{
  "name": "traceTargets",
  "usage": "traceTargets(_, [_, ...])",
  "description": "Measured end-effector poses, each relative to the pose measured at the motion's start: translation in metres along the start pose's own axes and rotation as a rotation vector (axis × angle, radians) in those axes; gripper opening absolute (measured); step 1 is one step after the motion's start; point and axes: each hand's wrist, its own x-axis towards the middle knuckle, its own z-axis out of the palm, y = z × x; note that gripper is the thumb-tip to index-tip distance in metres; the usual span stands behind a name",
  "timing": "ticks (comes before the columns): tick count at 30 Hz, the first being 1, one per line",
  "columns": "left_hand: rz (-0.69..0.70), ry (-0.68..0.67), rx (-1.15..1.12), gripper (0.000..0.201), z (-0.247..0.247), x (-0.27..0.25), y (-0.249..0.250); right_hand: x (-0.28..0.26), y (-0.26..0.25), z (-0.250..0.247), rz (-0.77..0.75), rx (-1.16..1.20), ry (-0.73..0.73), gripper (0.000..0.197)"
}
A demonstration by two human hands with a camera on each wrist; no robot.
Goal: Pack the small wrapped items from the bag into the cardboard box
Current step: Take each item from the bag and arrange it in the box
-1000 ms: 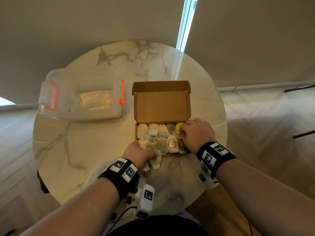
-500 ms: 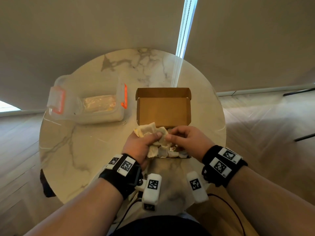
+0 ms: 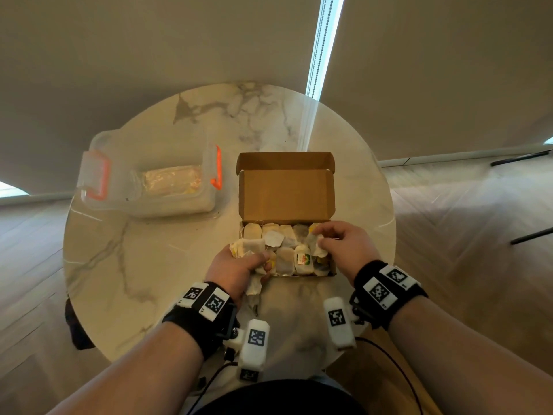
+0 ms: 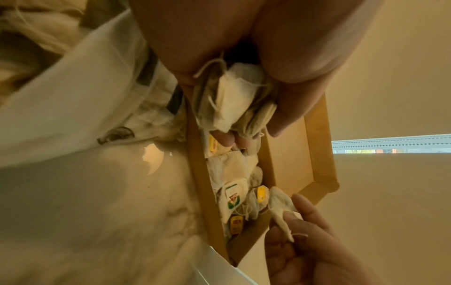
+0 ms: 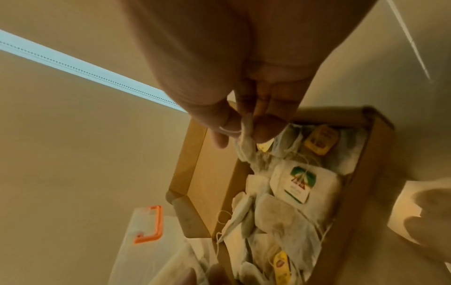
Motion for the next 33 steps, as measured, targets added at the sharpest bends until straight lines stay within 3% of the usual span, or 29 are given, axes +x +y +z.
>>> traceTargets(5, [-0.008,0.033,0.114,0.035,-0.009,0.004,-0.006,0.016,-0.011,0.019,0.013,-0.117,0.067,0.027])
traceTargets(7, [-0.009,0.029,0.178,0.045,-0.012,0.011,-0.011,0.022,-0.01,0.026,-0.002,-0.144,0.045,0.025])
traceTargets(12, [-0.043,0.01,0.177,0.05,-0.017,0.016,-0.015,0.026,-0.008,0.038,-0.057,-0.415,0.052,0.023])
traceTargets(20, [-0.061,-0.023,0.122,0.049,-0.018,0.014,-0.009,0.031,-0.012,0.046,-0.132,-0.796,-0.024,0.038])
traceTargets(22, [-0.07,-0.037,0.088,0.043,-0.015,0.008,-0.002,0.028,-0.015,0.046,-0.247,-0.766,-0.017,0.04])
traceTargets(25, [-0.057,-0.048,0.054,0.036,-0.012,0.001,0.008,0.016,-0.022,0.054,-0.467,-0.74,-0.234,0.051])
traceTargets(27, [-0.049,-0.055,0.046,0.03,-0.01,-0.002,0.016,0.014,-0.019,0.061,-0.548,-0.805,-0.302,0.043])
traceTargets(30, [-0.064,-0.095,-0.053,0.028,-0.012,-0.006,0.027,0.015,-0.018,0.06,-0.513,-0.728,-0.224,0.017])
traceTargets(33, [-0.078,-0.072,-0.178,0.036,-0.02,-0.011,0.037,0.011,-0.026,0.045,-0.399,-0.453,-0.157,0.013])
